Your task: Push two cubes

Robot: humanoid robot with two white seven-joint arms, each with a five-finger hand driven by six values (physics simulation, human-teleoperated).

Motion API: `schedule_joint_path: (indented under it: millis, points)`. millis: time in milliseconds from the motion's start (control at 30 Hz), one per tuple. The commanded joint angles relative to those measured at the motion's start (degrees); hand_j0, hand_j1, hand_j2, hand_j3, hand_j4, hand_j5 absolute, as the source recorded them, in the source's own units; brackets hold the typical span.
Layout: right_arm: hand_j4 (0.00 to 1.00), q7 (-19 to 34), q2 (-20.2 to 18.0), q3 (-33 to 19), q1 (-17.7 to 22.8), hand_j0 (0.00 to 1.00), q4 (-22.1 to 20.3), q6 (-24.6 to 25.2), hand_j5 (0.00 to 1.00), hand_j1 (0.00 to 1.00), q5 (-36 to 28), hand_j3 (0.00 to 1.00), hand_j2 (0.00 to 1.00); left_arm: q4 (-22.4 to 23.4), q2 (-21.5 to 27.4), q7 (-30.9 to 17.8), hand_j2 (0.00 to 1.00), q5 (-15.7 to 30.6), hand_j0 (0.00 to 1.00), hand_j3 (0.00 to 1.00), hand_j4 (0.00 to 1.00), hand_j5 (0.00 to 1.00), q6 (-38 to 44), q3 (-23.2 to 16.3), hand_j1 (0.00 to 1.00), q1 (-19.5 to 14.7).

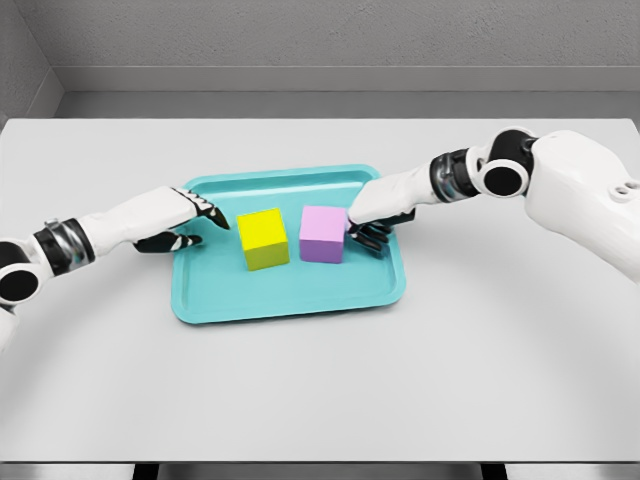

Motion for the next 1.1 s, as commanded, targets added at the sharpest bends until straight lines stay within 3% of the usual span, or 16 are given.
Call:
schedule_joint_path:
  millis: [0, 1067]
  points:
    - [0.1, 0.0, 0.4, 0.0, 0.0, 0.1, 0.0, 0.1, 0.1, 0.1, -0.3, 0.1, 0.1, -0.1, 0.2, 0.1, 0.61, 0.7, 0.61, 0.61, 0.61, 0.61, 0.1, -0.1, 0.61, 0.1]
    - [0.1, 0.0, 1.7, 1.1, -1.1, 0.1, 3.0, 0.1, 0.1, 0.1, -0.3, 0.1, 0.1, 3.2, -5.2, -4.5, 0.61, 0.1, 0.61, 0.61, 0.61, 0.61, 0.1, -2.0, 0.61, -3.0]
